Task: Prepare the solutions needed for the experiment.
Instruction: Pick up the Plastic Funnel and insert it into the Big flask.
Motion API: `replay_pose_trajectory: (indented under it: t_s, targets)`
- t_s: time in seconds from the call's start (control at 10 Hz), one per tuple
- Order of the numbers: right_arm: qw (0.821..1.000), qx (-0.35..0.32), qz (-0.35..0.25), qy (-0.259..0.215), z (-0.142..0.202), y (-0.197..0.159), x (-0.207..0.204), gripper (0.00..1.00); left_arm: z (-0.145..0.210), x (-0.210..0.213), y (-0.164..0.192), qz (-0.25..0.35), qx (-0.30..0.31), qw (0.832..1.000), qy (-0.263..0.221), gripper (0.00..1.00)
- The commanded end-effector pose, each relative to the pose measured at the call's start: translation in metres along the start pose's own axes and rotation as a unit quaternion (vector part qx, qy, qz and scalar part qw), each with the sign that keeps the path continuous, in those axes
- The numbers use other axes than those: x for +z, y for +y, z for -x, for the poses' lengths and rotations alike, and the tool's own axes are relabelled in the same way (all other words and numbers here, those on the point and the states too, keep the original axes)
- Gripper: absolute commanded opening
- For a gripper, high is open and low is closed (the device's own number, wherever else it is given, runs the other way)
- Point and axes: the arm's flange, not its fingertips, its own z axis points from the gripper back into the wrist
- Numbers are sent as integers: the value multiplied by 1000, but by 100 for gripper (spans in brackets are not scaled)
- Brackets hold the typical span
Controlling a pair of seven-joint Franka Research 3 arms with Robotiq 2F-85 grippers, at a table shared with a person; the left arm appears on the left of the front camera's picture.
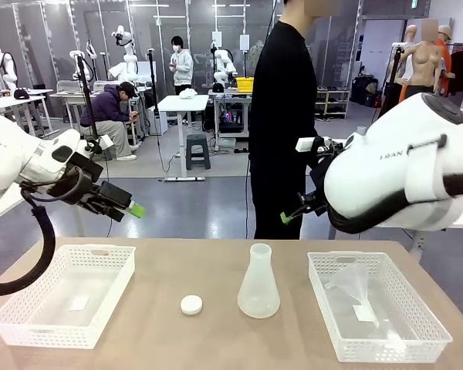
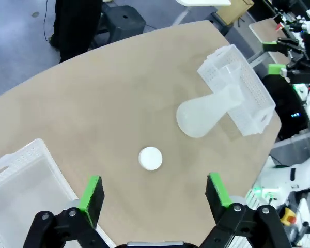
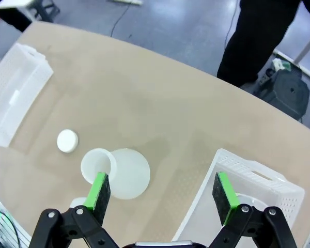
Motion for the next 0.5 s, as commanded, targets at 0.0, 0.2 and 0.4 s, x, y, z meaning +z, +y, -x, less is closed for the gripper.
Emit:
replay_pose_trajectory:
  t_s: [0.0, 0.2, 0.4]
  targets:
    - [998, 51, 29, -8, 13, 7, 14, 100, 9, -3, -27, -31, -31, 999, 2, 100]
    - [998, 51, 29, -8, 13, 7, 14, 100, 9, -3, -27, -31, -31, 999, 2, 100]
    - [997, -37, -64, 2, -6, -6, -9, 100, -10, -13, 4, 58, 48, 997, 7, 100]
